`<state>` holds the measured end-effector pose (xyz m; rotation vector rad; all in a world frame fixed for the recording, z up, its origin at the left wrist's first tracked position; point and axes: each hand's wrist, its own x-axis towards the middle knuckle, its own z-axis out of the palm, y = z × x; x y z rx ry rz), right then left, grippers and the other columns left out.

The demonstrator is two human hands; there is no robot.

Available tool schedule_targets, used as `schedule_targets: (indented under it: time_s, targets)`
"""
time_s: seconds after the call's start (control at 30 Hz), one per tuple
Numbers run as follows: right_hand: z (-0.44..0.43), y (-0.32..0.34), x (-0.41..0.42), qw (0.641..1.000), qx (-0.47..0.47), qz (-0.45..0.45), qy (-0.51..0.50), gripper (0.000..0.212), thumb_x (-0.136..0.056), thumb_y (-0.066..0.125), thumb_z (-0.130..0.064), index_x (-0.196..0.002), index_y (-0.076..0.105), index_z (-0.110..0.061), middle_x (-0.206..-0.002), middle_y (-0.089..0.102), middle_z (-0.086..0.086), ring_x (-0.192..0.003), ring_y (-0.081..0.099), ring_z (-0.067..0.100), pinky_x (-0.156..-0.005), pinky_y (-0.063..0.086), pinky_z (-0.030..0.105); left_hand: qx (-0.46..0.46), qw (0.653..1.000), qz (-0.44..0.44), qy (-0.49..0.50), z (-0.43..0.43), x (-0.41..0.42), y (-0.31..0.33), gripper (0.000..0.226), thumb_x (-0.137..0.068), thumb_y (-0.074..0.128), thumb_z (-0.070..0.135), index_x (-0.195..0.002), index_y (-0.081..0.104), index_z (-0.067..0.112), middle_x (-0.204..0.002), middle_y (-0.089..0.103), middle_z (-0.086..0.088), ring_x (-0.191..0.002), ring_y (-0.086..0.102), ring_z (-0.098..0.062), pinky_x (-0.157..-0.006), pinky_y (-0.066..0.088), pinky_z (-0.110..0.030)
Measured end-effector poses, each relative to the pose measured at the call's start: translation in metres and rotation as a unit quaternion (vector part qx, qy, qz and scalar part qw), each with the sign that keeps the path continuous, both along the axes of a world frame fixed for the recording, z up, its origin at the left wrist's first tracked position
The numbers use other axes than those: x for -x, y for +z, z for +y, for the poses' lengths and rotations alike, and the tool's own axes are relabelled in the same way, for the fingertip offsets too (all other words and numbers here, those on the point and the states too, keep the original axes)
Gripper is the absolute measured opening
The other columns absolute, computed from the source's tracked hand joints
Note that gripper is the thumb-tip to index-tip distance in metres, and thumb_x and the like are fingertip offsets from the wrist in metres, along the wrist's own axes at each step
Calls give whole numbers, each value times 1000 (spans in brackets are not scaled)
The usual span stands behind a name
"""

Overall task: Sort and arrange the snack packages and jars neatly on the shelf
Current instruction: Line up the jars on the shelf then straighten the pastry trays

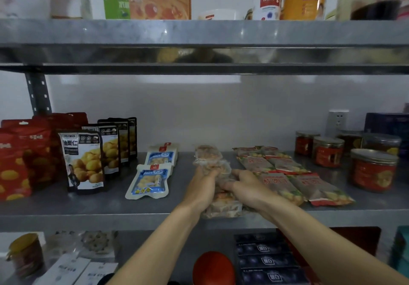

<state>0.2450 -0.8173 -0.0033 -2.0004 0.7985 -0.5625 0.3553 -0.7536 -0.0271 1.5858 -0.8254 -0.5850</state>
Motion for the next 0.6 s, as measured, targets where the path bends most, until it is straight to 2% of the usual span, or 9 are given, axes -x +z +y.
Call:
schedule_targets:
  time_s: [0.07,0.17,0.23,0.33,0.4,0.47,0.5,0.53,0.6]
  targets:
    - [-1,-4,-5,1000,2,-9,7,38,-97,56,-19,-134,51,-16,-79,47,-26,-70,47,-13,-56,37,-1,-8,1000,-1,-1,-1,-2,-1,82,-63,50,69,-138,40,37,-133,57,7,-117,57,-18,-102,44,-43]
    - [-3,-9,-11,1000,9,-3,6,27,-95,58,-23,-122,56,-23,-97,63,-17,-86,59,-1,-81,48,17,1,1000,-2,3,3,-3,3,54,-83,51,54,-133,46,34,-128,58,10,-114,58,-16,-101,45,-42]
    - [-3,-9,-11,1000,2,-2,12,23,-96,58,-21,-117,53,-29,-92,60,-20,-80,56,-6,-71,45,10,9,1000,-6,3,3,-4,2,46,-88,49,48,-132,47,33,-126,60,8,-111,60,-16,-100,47,-42]
    - [-3,-7,-8,1000,19,-1,16,38,-97,57,-20,-135,49,-18,-84,49,-23,-73,47,-10,-55,37,2,18,1000,-18,8,4,-2,2,48,-86,48,50,-130,49,32,-127,60,5,-113,59,-18,-100,45,-44]
    - [2,-1,-8,998,56,1,4,44,-98,55,-23,-140,44,-17,-107,57,-15,-90,50,-1,-68,38,2,21,998,-39,35,8,-2,5,47,-89,48,48,-130,50,25,-128,57,5,-118,55,-19,-102,43,-43]
    - [8,6,-11,994,106,1,-10,53,-97,55,-31,-146,37,-20,-139,51,-4,-120,49,12,-93,39,21,32,995,-70,64,14,-7,10,29,-94,49,41,-117,51,24,-119,56,7,-113,53,-15,-98,41,-33]
    - [9,10,-17,993,116,-7,-17,57,-96,56,-35,-147,35,-21,-144,47,-2,-128,46,17,-99,38,28,34,993,-84,75,17,-12,12,22,-95,49,37,-114,51,26,-117,55,7,-110,51,-12,-94,38,-28]
    - [13,15,-24,993,116,-18,-22,59,-94,58,-38,-147,37,-22,-145,47,-1,-131,46,21,-99,38,31,38,991,-93,87,20,-17,13,29,-96,49,34,-121,53,22,-121,55,6,-110,49,-13,-91,36,-27]
    - [22,21,-45,995,73,-56,-33,57,-90,65,-37,-141,46,-19,-137,54,1,-125,52,24,-97,42,30,44,985,-109,124,31,-30,16,36,-96,49,33,-129,54,18,-128,55,3,-118,50,-17,-93,39,-30]
